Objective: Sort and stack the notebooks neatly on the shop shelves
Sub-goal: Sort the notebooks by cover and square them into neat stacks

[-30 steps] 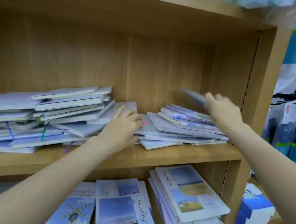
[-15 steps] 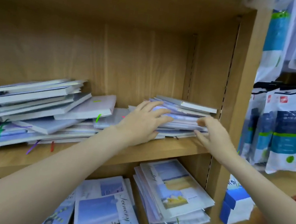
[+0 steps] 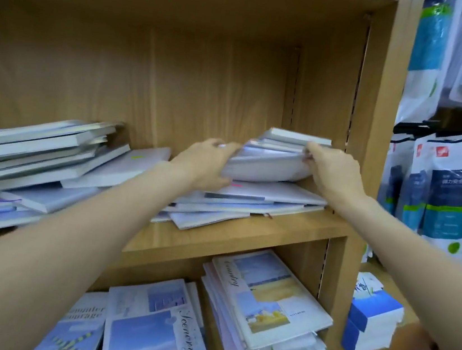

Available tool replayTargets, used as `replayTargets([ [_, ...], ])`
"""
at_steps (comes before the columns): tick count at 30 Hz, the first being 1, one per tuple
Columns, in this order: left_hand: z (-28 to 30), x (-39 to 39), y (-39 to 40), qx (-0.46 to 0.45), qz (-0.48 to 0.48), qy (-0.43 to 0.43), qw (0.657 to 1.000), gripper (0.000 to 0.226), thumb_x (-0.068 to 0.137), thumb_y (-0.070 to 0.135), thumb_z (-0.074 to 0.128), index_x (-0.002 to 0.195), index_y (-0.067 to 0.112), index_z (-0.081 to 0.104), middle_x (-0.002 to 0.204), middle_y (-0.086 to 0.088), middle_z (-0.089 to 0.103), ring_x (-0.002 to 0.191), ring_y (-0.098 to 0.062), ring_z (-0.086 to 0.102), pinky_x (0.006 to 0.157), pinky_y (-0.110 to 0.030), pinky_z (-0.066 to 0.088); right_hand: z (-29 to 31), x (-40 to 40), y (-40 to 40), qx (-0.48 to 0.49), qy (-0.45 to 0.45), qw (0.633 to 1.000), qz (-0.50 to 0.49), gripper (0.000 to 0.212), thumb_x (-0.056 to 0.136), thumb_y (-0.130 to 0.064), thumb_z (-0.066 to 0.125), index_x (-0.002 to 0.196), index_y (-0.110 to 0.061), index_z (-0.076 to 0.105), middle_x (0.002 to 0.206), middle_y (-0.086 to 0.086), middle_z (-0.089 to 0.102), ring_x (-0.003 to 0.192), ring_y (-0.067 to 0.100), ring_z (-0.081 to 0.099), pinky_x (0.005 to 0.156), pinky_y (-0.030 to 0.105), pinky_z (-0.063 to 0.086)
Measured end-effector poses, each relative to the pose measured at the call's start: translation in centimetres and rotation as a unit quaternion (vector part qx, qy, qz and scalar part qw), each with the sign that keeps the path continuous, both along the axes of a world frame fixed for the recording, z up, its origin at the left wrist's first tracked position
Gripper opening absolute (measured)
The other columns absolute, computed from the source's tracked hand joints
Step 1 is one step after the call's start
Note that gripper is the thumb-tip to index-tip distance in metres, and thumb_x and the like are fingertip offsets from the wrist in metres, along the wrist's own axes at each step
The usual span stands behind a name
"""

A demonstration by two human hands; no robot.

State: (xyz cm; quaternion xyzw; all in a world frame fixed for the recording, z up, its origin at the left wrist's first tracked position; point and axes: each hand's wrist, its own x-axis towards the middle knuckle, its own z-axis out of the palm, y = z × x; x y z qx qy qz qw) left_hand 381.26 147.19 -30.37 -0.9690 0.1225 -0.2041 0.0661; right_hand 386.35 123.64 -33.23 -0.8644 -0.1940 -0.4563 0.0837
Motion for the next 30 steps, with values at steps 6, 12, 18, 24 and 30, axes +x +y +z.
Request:
replayTargets([
  [6,2.3,-4.2,-0.7,0.049,0.020,-0.106,0.993,0.010,0.094,0.025,0.045,0.092,0.018,0.052,0.100,-0.010,0.065,0.100,-0.029,0.055,0.094,-0.030,0.027,2.7,-6.0,-1.7,0.106,-0.033,0.980,0.163,0.010,0.092,-0.012,0.055,0.097,-0.004,0.053,0.077,0.009,0.062,0.069,0.024,0.058,0.057,0.031,0.043],
  [12,-4.3,-8.1,0.3,0.103,-0.055,-0.174,0.978,0.015,0.065,0.020,0.058,0.069,0.020,0.072,0.051,-0.005,0.061,0.046,-0.024,0.060,0.043,-0.022,0.043,-5.6,-10.0,-3.5,0.004,0.102,0.978,0.180,0.016,0.084,-0.005,0.062,0.100,-0.009,0.060,0.086,0.007,0.068,0.082,0.027,0.064,0.072,0.030,0.047],
  [18,-1.8,-9.0,0.5,0.066,-0.133,-0.338,0.929,0.019,0.084,0.016,0.046,0.087,0.014,0.065,0.072,-0.003,0.064,0.068,-0.027,0.060,0.062,-0.035,0.037,-3.7,-10.6,-1.5,-0.008,-0.099,0.982,0.163,0.047,0.073,0.008,0.066,0.113,-0.015,0.059,0.093,0.007,0.069,0.078,0.028,0.067,0.054,0.037,0.055],
  [24,1.5,-9.4,0.0,-0.197,-0.015,-0.375,0.906,0.060,0.085,-0.002,0.050,0.141,0.005,0.031,0.147,-0.020,0.027,0.133,-0.034,0.032,0.106,-0.039,0.032,2.4,-8.2,-0.4,0.041,-0.244,0.965,0.084,0.033,0.085,0.002,0.057,0.116,-0.010,0.059,0.093,0.008,0.067,0.074,0.025,0.061,0.046,0.030,0.047],
  [30,-3.0,-5.2,-0.5,-0.090,0.089,-0.040,0.991,0.021,0.092,0.023,0.050,0.108,0.017,0.061,0.114,-0.011,0.061,0.107,-0.032,0.054,0.084,-0.036,0.042,0.5,-1.5,1.7,-0.105,0.094,0.990,-0.026,0.049,0.096,-0.006,0.038,0.142,-0.023,0.033,0.140,0.009,0.042,0.124,0.032,0.035,0.101,0.045,0.028],
])
